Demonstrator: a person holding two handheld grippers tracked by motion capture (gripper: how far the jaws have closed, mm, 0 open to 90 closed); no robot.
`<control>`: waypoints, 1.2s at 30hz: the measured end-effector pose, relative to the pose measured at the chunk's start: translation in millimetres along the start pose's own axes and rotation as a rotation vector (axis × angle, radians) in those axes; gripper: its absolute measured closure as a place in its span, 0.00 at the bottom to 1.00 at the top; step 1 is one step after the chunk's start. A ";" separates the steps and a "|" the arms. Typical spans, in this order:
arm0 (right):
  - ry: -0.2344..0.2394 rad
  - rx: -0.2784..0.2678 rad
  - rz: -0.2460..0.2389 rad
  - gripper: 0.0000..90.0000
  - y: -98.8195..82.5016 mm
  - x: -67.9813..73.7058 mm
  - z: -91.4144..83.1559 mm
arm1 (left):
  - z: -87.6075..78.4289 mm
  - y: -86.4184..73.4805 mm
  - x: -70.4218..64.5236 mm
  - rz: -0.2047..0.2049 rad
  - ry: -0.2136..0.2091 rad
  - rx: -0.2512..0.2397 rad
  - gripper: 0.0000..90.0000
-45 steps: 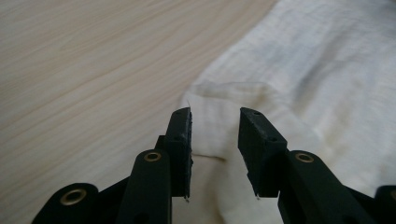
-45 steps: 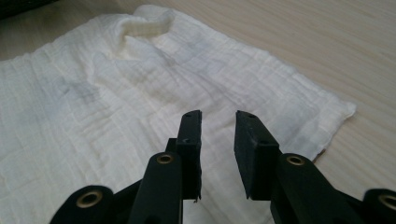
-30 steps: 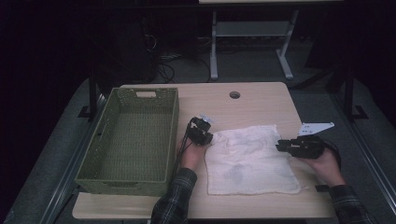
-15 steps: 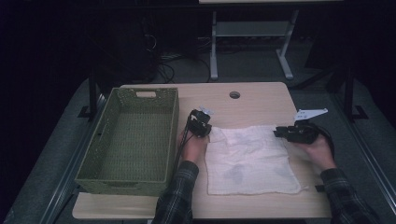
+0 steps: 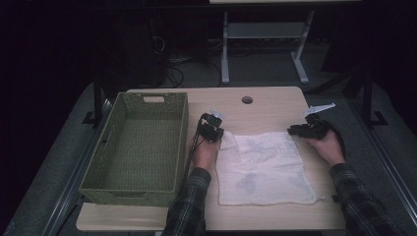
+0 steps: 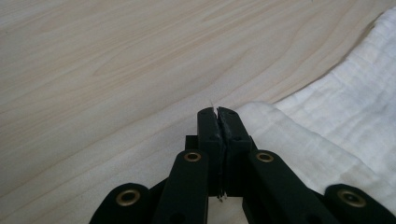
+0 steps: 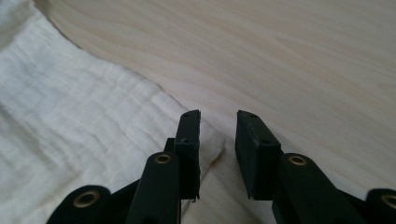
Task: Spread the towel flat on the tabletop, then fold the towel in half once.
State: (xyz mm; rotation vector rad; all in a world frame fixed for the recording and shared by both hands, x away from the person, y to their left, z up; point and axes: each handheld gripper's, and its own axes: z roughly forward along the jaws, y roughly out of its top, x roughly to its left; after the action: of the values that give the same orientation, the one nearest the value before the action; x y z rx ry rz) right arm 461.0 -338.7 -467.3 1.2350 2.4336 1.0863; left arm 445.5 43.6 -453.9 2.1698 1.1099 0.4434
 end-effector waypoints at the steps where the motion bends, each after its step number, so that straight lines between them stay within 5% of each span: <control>1: 0.002 0.013 0.003 0.78 -0.6 -0.7 2.8 | 0.1 0.1 0.0 0.000 -0.001 0.001 0.98; 7: -0.002 0.008 -0.035 0.96 -0.4 3.2 5.7 | 0.6 1.3 3.0 -0.009 0.001 0.005 0.98; 14: -0.040 -0.058 -0.025 0.97 11.1 -6.3 -6.5 | 2.0 10.6 12.1 -0.038 0.020 -0.015 0.98; 26: -0.072 -0.059 0.005 0.97 22.8 -23.2 -4.2 | 16.8 28.5 25.6 -0.053 0.028 -0.029 0.98; 36: -0.035 -0.109 0.021 0.97 21.1 -18.2 -21.4 | -3.6 29.6 18.8 -0.026 0.009 -0.054 0.98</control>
State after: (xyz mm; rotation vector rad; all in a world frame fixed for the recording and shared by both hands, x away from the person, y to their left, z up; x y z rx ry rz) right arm 475.3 -355.7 -440.0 1.2371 2.3081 1.1753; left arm 471.9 47.6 -431.0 2.1060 1.1169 0.4664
